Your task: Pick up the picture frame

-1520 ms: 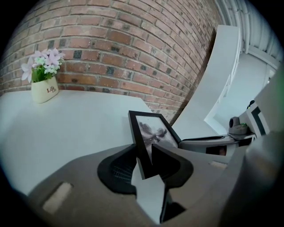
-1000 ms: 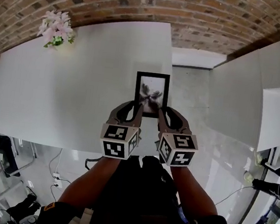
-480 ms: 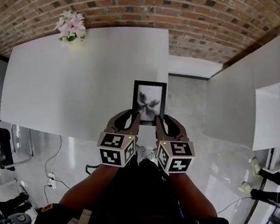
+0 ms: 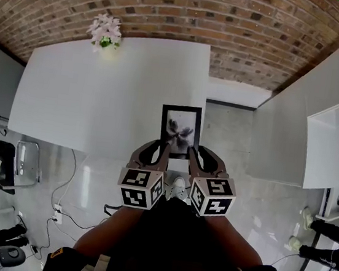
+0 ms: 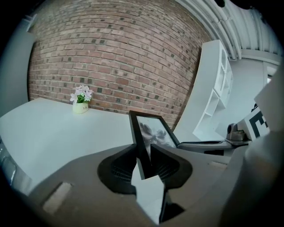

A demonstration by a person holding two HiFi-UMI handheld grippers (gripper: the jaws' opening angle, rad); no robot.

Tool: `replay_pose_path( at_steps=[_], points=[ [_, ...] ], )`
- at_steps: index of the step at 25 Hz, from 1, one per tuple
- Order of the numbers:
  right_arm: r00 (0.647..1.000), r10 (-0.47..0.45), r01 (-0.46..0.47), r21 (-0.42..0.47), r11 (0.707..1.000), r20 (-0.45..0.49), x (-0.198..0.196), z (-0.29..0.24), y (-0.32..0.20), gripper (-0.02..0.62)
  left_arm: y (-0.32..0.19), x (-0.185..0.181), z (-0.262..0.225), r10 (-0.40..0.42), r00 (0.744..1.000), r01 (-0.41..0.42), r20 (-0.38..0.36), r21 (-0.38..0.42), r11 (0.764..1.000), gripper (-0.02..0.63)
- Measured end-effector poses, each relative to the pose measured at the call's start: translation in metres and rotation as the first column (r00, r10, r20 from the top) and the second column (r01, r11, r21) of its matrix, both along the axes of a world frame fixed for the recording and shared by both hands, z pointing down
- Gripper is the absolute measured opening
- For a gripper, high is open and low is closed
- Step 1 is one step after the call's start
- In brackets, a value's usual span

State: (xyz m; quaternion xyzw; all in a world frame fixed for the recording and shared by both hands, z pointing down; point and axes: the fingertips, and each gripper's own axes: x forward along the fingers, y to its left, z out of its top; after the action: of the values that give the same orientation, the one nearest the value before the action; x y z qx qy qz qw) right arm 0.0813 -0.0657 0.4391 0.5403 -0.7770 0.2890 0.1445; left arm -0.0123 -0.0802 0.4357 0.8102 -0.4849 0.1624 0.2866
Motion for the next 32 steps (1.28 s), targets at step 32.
replay_pose_path(
  at_steps=[32],
  points=[
    [0.999, 0.053, -0.053, 0.033, 0.998, 0.001, -0.1, -0.044, 0.107, 0.086, 0.104, -0.101, -0.052, 0.002, 0.996, 0.006, -0.088, 0.082, 0.997, 0.087]
  ],
)
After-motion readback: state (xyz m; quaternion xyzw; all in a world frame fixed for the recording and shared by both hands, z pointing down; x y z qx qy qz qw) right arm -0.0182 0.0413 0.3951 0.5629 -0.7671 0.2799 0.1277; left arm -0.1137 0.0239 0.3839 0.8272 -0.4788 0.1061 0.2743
